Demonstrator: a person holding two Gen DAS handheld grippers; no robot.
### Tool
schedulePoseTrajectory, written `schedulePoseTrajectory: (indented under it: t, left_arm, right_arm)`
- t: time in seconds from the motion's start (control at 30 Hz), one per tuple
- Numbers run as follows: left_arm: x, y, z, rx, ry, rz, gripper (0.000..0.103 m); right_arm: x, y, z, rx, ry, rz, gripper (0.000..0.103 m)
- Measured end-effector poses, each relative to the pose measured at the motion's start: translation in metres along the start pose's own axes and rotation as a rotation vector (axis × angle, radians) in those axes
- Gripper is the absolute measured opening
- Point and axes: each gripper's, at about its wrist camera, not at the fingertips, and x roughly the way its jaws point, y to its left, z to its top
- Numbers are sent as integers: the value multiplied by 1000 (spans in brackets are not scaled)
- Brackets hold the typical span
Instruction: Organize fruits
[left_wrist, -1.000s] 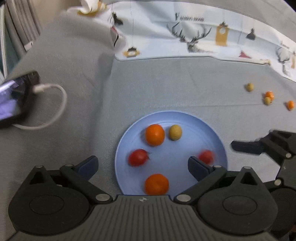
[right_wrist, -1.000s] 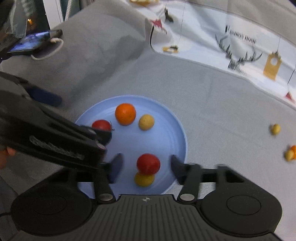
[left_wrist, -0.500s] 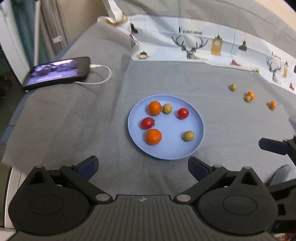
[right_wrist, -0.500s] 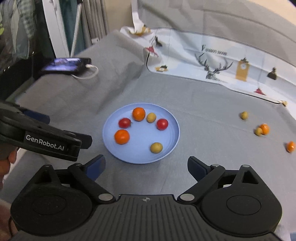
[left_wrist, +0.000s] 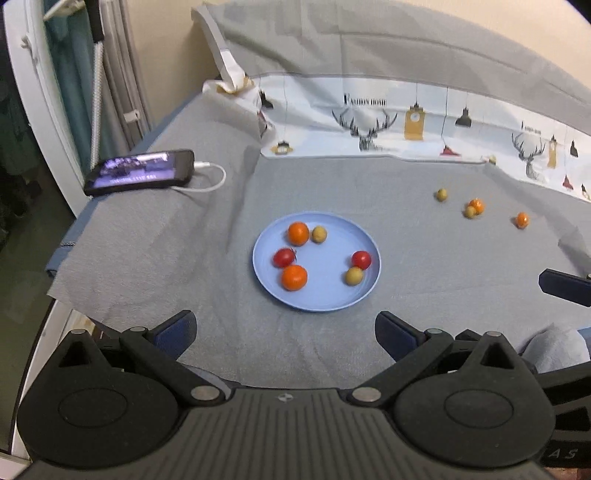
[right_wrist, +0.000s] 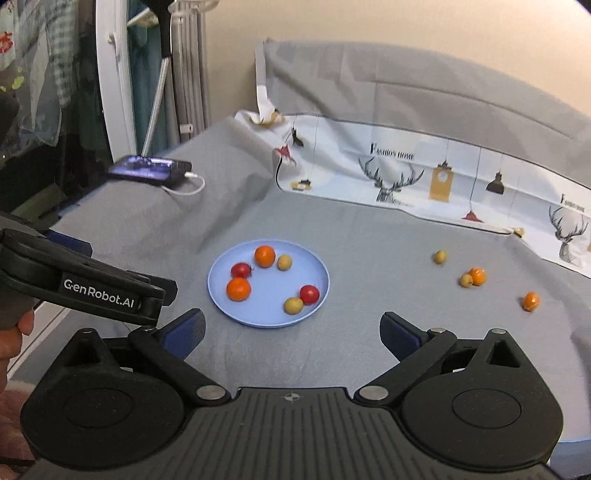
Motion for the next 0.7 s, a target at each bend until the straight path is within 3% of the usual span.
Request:
schedulePoseTrajectory:
  t: [0.4, 0.7]
  left_arm:
    - [-35, -6, -13, 21, -46, 32, 103]
    - [-38, -6, -12, 33, -58, 36, 103]
  right_arm:
    - [-37, 5, -8, 3, -62, 3, 101]
    - [-42, 5, -8, 1, -79, -8, 101]
